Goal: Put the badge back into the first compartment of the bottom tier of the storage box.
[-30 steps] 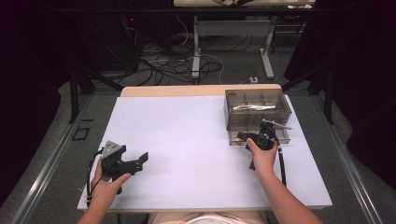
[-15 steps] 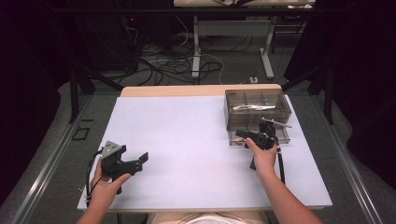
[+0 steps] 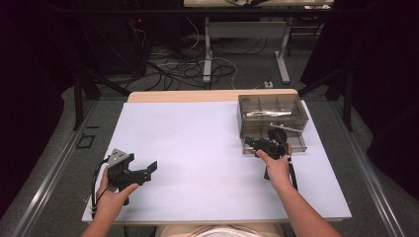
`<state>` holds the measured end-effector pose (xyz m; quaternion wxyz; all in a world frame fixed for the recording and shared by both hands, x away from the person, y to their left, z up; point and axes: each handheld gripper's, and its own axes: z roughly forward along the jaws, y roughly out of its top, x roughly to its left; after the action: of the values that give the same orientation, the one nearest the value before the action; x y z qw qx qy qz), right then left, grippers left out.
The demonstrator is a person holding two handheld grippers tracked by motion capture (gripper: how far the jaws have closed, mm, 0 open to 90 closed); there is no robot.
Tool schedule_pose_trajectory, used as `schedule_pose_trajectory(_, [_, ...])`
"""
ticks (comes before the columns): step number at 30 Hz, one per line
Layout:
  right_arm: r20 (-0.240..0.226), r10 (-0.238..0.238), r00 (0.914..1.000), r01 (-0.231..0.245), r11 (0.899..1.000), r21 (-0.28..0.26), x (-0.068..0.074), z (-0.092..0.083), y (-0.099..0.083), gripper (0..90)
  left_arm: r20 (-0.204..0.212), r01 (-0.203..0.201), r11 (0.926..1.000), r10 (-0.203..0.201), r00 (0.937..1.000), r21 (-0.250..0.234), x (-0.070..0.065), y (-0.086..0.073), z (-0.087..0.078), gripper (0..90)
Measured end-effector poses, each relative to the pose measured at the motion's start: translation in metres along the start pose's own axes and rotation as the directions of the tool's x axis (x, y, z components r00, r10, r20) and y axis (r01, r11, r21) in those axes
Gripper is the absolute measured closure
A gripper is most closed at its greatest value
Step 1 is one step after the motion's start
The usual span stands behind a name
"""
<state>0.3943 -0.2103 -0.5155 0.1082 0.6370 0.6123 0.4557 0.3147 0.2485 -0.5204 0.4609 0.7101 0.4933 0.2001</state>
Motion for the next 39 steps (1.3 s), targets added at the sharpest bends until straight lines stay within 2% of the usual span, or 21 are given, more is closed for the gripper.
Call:
schedule_pose_trajectory(2, [-0.006,-0.001,1.0,0.001,1.0,-0.007,0.002,0.0,0.0,30.0,-0.001,0.001,1.0,-0.001,1.0,0.0,0.0,0.0,0.0,2.4])
schedule_pose_trajectory(4, [-0.001,-0.023,0.9997,0.023,1.0,0.013,0.004,-0.003,0.0,26.9,-0.002,0.0,1.0,0.0,1.0,0.001,0.0,0.0,0.0,2.4])
schedule_pose_trajectory(6, [-0.018,-0.063,0.9979,0.063,0.998,0.002,0.007,-0.004,0.0,22.4,-0.004,0.0,1.0,0.0,1.0,0.002,0.0,0.0,0.0,2.4])
schedule_pose_trajectory(7, [-0.018,-0.063,0.9979,0.063,0.998,0.002,0.007,-0.004,0.0,22.4,-0.004,0.0,1.0,0.0,1.0,0.002,0.0,0.0,0.0,2.4])
schedule_pose_trajectory(17, [0.008,-0.133,0.9911,0.133,0.991,0.021,0.014,-0.019,0.007,15.0,-0.007,-0.003,1.0,0.003,1.0,0.004,0.0,0.0,0.001,2.4])
schedule_pose_trajectory(19, [0.014,-0.164,0.9864,0.164,0.986,0.023,0.013,-0.024,0.01,13.1,-0.009,-0.002,1.0,0.002,1.0,0.001,0.0,-0.001,0.002,2.4])
schedule_pose_trajectory(20, [0.019,-0.186,0.9823,0.186,0.982,0.02,0.013,-0.027,0.011,9.1,-0.009,-0.002,1.0,0.002,1.0,0.001,0.0,-0.001,0.002,2.4])
schedule_pose_trajectory(25, [0.016,-0.218,0.9759,0.217,0.976,0.029,0.011,-0.037,0.012,0.3,-0.009,-0.003,1.0,0.003,1.0,0.002,0.0,-0.001,0.002,2.4])
schedule_pose_trajectory(26, [0.021,-0.239,0.9708,0.238,0.971,0.033,0.01,-0.041,0.012,0.0,-0.011,-0.003,1.0,0.003,0.9999,0.003,0.0,-0.001,0.002,2.4])
schedule_pose_trajectory(28, [0.021,-0.24,0.9705,0.239,0.97,0.033,0.01,-0.042,0.012,0.0,-0.011,-0.003,1.0,0.003,0.9999,0.004,0.0,-0.001,0.002,2.4])
schedule_pose_trajectory(29, [0.037,-0.262,0.9643,0.261,0.965,0.033,0.009,-0.047,0.012,0.0,-0.011,-0.003,1.0,0.003,0.9999,0.004,-0.001,-0.001,0.002,2.4])
schedule_pose_trajectory(32, [0.043,-0.271,0.9616,0.27,0.962,0.035,0.008,-0.05,0.012,0.0,-0.011,-0.004,1.0,0.004,0.9999,0.006,-0.001,-0.001,0.002,2.4])
schedule_pose_trajectory(36, [0.068,-0.304,0.9503,0.302,0.953,0.036,0.003,-0.061,0.012,0.0,-0.012,-0.002,1.0,0.002,0.9999,0.007,-0.001,-0.001,0.003,2.4])
schedule_pose_trajectory(39, [0.076,-0.309,0.9481,0.307,0.951,0.041,0.001,-0.066,0.012,0.0,-0.013,-0.002,1.0,0.002,0.9999,0.008,-0.001,-0.001,0.003,2.4])
